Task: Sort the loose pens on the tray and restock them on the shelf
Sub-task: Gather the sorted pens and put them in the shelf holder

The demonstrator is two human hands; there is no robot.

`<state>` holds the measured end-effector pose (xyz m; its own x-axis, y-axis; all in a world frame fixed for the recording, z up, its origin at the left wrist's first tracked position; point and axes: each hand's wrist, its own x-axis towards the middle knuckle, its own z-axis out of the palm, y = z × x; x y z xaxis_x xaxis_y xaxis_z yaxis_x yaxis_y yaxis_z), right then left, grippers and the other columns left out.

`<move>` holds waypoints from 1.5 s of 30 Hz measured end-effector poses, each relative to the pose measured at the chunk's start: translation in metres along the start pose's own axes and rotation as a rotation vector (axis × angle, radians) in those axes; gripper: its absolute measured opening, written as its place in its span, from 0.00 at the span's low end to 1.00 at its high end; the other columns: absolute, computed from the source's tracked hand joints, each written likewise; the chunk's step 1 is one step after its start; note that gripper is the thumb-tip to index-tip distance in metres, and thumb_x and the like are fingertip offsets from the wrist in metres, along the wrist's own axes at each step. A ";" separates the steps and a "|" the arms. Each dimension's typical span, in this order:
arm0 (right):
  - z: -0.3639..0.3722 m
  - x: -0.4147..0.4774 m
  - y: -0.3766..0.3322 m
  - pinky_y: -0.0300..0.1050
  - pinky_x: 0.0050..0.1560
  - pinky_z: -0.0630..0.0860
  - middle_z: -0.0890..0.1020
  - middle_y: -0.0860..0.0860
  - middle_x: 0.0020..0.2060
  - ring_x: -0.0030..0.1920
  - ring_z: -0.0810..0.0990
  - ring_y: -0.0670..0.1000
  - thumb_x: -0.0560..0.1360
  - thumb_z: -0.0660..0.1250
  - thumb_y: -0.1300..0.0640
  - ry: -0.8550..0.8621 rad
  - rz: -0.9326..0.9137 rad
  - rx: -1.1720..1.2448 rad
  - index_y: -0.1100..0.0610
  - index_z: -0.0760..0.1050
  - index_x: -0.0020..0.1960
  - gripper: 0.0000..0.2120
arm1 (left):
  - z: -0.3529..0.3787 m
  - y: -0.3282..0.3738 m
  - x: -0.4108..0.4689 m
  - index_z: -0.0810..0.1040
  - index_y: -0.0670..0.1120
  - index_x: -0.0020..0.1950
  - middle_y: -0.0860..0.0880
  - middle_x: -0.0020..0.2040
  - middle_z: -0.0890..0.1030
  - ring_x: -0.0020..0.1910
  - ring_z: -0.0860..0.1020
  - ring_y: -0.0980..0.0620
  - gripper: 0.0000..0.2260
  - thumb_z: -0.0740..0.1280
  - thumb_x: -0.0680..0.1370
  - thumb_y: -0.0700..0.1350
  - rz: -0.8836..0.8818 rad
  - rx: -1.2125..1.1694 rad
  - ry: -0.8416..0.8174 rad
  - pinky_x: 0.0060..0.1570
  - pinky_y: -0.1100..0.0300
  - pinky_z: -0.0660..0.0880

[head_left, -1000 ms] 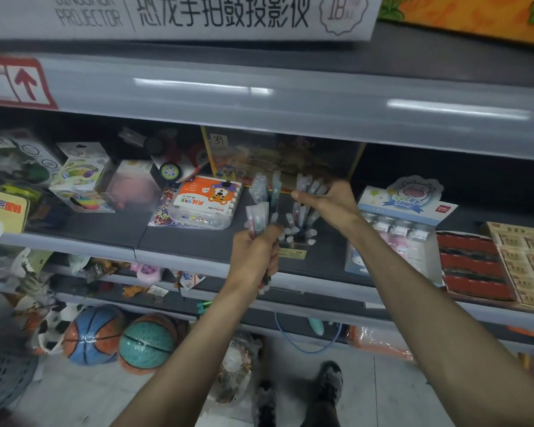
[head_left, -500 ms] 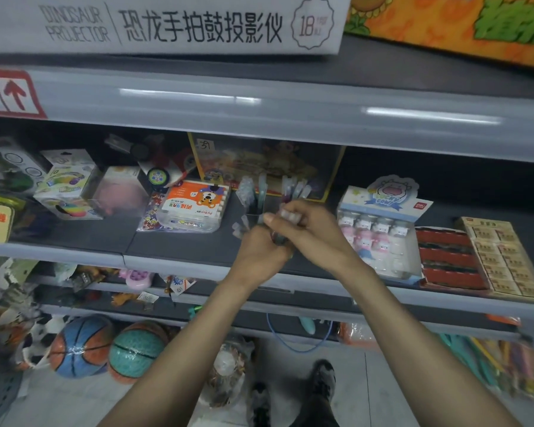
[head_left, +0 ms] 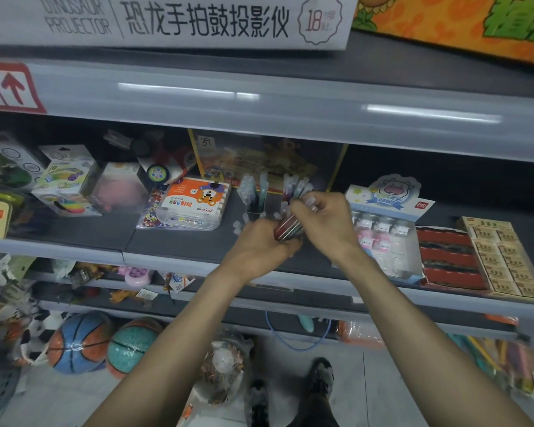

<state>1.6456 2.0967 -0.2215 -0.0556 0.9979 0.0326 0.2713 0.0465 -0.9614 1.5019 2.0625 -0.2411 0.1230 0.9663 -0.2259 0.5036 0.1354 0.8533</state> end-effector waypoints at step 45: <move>0.041 0.065 0.020 0.47 0.39 0.69 0.84 0.53 0.39 0.41 0.84 0.59 0.83 0.55 0.39 -0.008 -0.391 -1.192 0.51 0.79 0.51 0.20 | -0.047 -0.036 0.003 0.82 0.47 0.40 0.48 0.39 0.85 0.42 0.82 0.51 0.10 0.74 0.78 0.49 -0.106 -0.084 0.280 0.42 0.59 0.74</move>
<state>1.6079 2.1609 -0.2503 -0.3334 0.9080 0.2537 0.9339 0.3549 -0.0431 1.4439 2.0703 -0.2509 -0.1728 0.9671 -0.1868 0.4273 0.2445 0.8704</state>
